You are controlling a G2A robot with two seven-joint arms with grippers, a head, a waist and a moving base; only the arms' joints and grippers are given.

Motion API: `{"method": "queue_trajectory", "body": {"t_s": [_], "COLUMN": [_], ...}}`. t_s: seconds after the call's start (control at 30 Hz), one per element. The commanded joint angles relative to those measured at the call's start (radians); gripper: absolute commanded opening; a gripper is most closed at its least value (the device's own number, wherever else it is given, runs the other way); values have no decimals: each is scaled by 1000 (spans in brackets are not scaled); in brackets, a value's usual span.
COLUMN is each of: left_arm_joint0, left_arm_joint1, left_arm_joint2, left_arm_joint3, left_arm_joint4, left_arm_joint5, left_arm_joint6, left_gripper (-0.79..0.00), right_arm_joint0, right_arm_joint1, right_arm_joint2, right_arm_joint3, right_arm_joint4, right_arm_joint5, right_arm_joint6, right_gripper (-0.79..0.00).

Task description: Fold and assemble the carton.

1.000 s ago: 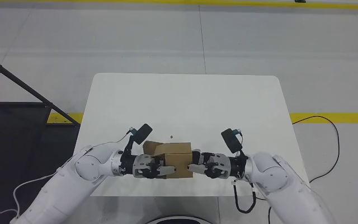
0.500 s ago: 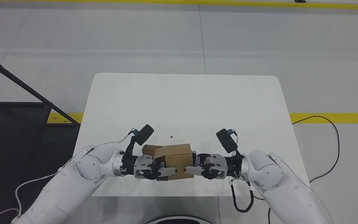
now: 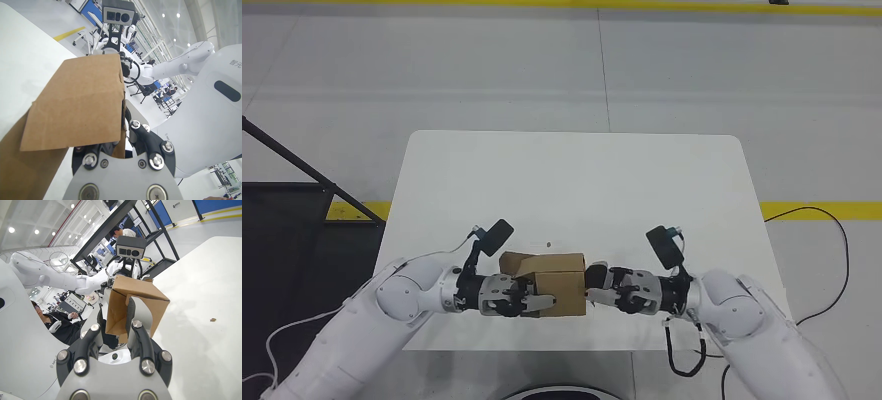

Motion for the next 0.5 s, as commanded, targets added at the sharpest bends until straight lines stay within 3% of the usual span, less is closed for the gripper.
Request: {"method": "queue_trajectory", "body": {"t_s": [0.0, 0.47], "left_arm_joint0": [1, 11], "left_arm_joint1": [0, -1], "left_arm_joint2": [-1, -12], "left_arm_joint3": [0, 4], "left_arm_joint4": [0, -7], "left_arm_joint5": [2, -5], "left_arm_joint6": [0, 1], "left_gripper": [-785, -785], "right_arm_joint0": [-11, -114], "right_arm_joint1": [3, 20], "right_arm_joint2": [13, 123], "right_arm_joint3": [-7, -13], "right_arm_joint4": [-3, -24], "right_arm_joint5": [-2, -26], "right_arm_joint6": [-7, -86], "right_gripper": [-437, -425]}}
